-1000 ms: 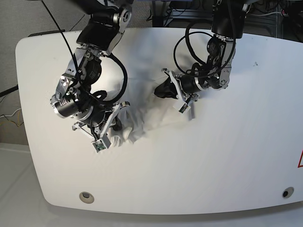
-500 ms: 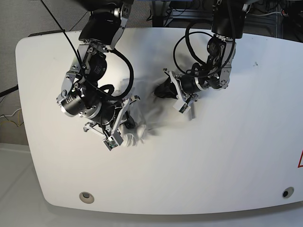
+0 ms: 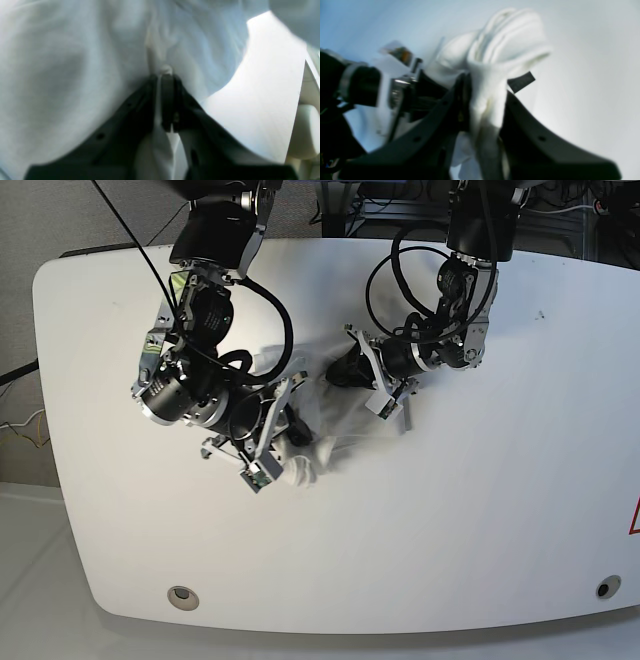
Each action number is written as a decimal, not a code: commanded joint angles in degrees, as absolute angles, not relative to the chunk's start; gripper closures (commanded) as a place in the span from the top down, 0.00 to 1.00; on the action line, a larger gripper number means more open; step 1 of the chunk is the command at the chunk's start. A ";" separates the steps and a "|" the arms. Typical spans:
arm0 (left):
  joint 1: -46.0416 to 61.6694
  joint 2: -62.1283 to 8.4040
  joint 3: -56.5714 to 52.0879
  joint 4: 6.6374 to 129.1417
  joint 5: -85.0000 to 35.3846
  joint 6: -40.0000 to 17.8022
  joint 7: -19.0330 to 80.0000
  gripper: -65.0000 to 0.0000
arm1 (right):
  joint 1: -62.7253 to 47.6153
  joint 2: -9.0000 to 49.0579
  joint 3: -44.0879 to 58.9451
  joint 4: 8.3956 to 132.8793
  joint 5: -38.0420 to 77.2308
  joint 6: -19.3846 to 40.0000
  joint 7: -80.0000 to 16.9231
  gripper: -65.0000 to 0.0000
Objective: Fold the T-shirt properly
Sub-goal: 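Carry the lifted edge with the right gripper toward the left gripper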
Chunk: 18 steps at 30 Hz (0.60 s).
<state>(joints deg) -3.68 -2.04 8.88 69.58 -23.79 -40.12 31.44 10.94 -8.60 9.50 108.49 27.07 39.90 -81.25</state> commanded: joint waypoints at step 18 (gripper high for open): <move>-4.09 -1.71 8.84 70.02 -23.16 -40.00 31.69 0.02 | 9.45 -9.00 1.98 109.23 28.70 40.00 -80.00 0.00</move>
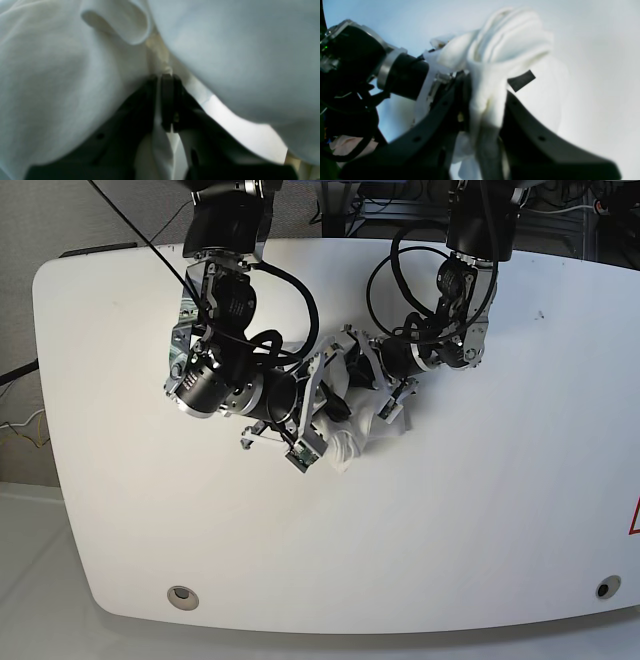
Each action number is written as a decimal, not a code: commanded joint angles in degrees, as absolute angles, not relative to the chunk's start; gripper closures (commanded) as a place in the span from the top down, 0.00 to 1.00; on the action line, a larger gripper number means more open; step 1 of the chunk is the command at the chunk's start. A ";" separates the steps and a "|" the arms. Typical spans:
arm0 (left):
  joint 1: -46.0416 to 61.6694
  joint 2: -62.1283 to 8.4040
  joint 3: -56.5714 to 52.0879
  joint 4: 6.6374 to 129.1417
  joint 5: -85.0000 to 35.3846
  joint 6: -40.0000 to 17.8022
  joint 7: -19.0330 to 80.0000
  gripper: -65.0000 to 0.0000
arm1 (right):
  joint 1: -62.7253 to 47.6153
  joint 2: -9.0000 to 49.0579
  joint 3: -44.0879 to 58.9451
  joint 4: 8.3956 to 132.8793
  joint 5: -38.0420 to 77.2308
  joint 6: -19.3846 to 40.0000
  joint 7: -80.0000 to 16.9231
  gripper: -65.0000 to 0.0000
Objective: Fold the T-shirt properly
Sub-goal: 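Carry the lifted edge with the right gripper toward the left gripper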
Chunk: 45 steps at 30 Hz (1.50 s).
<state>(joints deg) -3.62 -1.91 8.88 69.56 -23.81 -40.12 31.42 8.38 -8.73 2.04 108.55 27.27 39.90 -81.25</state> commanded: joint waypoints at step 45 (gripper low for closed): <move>-4.35 -1.98 4.18 77.85 -23.60 -40.00 35.91 0.02 | 11.91 -7.25 4.44 109.14 28.53 40.00 -80.00 0.96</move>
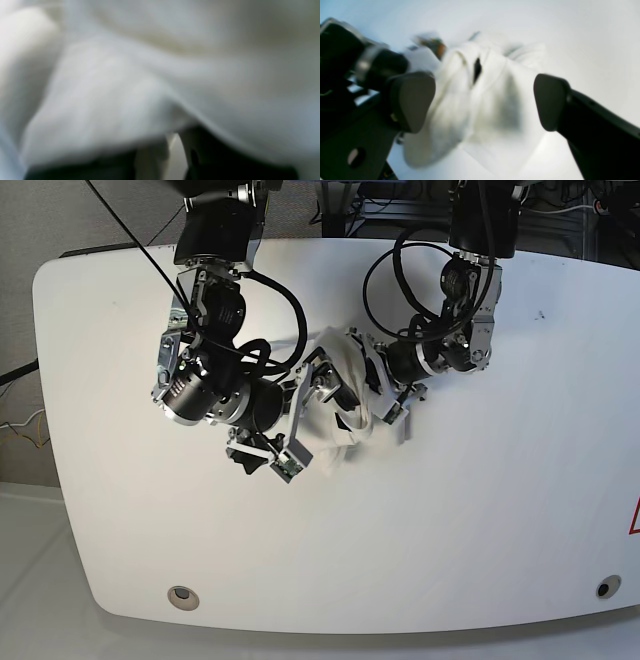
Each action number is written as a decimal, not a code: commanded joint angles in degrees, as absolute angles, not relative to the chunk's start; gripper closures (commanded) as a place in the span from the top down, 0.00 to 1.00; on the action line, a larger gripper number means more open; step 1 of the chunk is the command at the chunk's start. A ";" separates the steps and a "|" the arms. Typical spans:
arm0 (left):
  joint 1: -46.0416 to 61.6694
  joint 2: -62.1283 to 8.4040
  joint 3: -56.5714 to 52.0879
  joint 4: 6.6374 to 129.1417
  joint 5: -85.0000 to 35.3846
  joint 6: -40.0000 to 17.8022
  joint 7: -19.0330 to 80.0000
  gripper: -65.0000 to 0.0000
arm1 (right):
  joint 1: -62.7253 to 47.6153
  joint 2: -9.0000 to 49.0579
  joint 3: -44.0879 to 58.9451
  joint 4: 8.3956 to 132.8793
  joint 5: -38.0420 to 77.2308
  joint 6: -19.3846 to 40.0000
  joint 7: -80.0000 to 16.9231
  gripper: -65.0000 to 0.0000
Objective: Fold the T-shirt properly
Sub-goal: 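Carry the lifted edge with the right gripper toward the left gripper, then hold the bundle between both grippers and press it together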
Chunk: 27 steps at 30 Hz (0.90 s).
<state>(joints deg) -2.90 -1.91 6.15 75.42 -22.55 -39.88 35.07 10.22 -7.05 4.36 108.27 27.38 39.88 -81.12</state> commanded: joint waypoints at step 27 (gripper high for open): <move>-5.93 -1.54 -1.36 80.92 -23.78 -40.00 39.08 0.02 | 13.05 -6.46 4.44 105.19 28.53 40.00 -80.00 0.96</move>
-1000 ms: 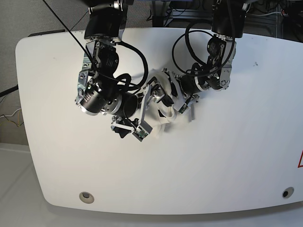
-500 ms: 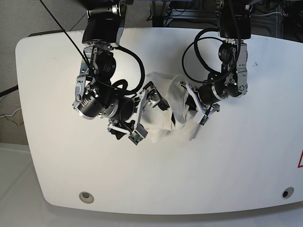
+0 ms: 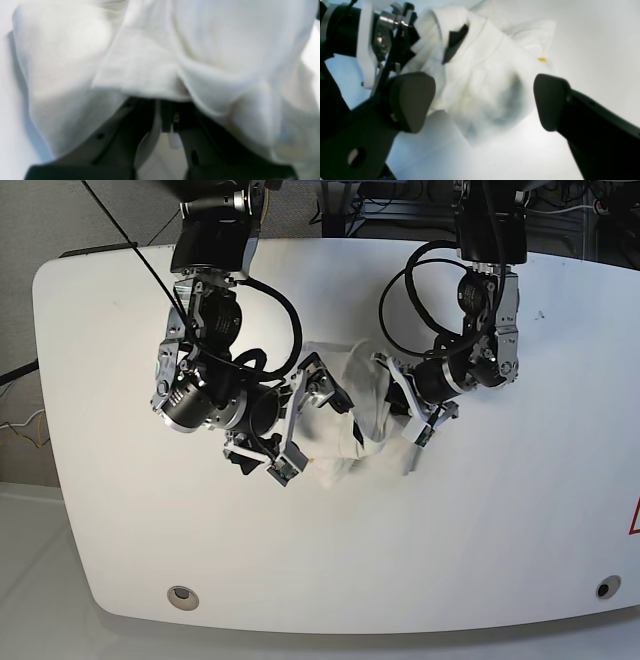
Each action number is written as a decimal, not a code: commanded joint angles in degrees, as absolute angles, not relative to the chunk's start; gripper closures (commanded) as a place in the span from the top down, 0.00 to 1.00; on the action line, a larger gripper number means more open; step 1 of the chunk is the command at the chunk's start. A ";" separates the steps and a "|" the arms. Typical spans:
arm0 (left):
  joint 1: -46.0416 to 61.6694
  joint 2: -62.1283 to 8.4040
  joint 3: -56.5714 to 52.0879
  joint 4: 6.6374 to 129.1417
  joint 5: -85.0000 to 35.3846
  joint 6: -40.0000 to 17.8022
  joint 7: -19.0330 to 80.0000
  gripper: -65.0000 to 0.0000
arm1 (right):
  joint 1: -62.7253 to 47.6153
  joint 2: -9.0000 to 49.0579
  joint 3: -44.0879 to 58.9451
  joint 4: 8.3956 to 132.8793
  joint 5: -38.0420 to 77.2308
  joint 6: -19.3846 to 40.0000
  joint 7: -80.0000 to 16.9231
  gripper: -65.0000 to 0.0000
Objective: Fold the T-shirt properly
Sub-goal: 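Hold the bundle between both grippers and press it together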
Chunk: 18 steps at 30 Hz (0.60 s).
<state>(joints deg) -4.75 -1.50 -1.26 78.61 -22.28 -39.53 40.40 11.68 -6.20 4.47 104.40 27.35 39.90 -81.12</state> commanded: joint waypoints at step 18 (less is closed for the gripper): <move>-5.85 -1.54 -1.36 85.05 -23.78 -40.00 41.27 0.02 | 12.88 -6.46 4.53 105.10 28.53 40.00 -80.00 0.96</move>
<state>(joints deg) -4.75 -1.48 -1.23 83.09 -22.33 -39.55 42.65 11.68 -6.20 4.54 104.38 27.29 39.90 -81.12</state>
